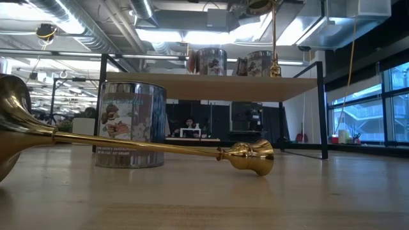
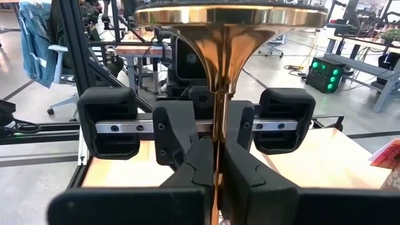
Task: Pick & Place candle stick holders
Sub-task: Put the right gold candle holder on the shelf
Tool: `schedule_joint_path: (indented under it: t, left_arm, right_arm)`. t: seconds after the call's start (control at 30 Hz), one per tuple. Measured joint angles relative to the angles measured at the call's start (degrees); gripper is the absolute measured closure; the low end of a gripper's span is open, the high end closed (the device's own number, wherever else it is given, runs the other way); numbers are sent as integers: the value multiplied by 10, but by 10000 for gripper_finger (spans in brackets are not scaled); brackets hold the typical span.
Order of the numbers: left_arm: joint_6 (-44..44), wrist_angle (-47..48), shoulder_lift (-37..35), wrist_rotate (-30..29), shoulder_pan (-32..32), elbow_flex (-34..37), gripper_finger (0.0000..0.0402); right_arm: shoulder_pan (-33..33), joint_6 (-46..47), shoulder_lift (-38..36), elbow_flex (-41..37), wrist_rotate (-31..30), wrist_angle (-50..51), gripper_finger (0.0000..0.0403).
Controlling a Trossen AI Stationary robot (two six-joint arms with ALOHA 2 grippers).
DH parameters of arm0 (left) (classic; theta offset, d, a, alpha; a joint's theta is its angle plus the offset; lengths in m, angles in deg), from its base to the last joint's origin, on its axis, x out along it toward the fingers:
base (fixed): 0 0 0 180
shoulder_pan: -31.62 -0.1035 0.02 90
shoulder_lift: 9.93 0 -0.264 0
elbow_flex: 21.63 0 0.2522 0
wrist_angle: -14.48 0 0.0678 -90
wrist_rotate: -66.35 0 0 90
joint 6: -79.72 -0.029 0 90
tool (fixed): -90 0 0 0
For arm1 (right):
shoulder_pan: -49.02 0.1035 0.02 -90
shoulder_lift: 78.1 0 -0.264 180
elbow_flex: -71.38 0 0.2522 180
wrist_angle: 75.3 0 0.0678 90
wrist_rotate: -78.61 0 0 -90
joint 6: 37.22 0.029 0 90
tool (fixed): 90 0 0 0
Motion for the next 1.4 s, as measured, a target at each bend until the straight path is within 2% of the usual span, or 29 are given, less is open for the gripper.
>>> schedule_joint_path:
  t: [0.27,0.5,0.6,0.77,0.87,0.97,1.03,1.23,1.4]
  left_arm:
    - [-4,5,0,-6,4,0,391]
    - [-4,23,-1,-52,10,0,391]
    - [-2,43,-9,-63,10,1,391]
    - [1,86,-43,-141,6,1,391]
    - [-14,106,-64,-152,4,1,391]
    - [-15,109,-75,-152,-3,5,391]
    - [-19,120,-76,-154,-11,8,391]
    - [-26,133,-76,-123,-32,8,391]
    - [-27,129,-78,-36,-77,8,392]
  right_arm:
    - [0,-7,0,0,0,5,331]
    - [14,-15,0,0,0,11,267]
    - [24,-25,-8,0,4,52,246]
    - [50,-19,-26,0,47,106,233]
    - [54,-21,-47,0,119,118,235]
    - [55,-33,-75,-4,210,150,241]
    - [56,-36,-98,-24,241,159,244]
    - [54,-69,-176,-149,241,22,247]
    - [46,-79,-246,-228,273,-35,247]
